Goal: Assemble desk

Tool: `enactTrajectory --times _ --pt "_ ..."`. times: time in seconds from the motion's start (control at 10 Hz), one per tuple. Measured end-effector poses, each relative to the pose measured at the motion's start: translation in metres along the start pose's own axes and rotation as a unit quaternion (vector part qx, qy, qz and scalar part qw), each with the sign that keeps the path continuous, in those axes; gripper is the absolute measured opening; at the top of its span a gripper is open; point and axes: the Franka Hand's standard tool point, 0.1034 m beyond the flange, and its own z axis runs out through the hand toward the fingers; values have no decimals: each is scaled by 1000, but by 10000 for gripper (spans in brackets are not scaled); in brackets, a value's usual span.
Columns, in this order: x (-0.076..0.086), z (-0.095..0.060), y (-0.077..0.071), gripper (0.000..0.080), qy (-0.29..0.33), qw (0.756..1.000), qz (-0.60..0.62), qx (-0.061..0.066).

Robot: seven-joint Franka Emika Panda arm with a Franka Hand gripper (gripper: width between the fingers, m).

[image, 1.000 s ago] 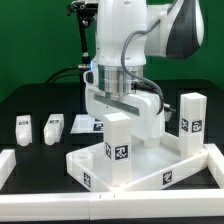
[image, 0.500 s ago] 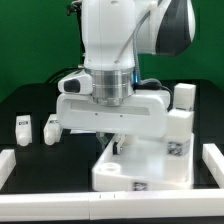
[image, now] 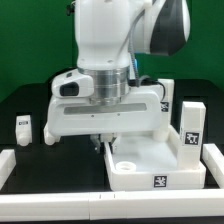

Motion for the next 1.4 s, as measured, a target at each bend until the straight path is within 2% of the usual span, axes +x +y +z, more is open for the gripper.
enactTrajectory --times 0.1,0.2,0.4,0.6,0.7,0.8,0.9,1.0,1.2,1.3,1.4 --pt "16 -7 11 57 -5 998 -66 1" --pt "33 -14 19 57 -3 988 -151 -4" --pt "31 -11 22 57 -5 981 -192 -11" --pt "30 -11 27 57 -11 964 -267 -16" --pt "38 -17 30 57 -11 938 -347 -11" --pt "53 -23 24 57 -18 918 -397 1" --pt "65 -25 17 57 -11 900 -436 -10" --pt "65 -22 13 57 -4 888 -460 -18" --pt "60 -20 23 57 -16 853 -521 -22" --pt "61 -21 23 57 -21 831 -556 -27" --pt "72 -24 13 57 -17 802 -597 -31"
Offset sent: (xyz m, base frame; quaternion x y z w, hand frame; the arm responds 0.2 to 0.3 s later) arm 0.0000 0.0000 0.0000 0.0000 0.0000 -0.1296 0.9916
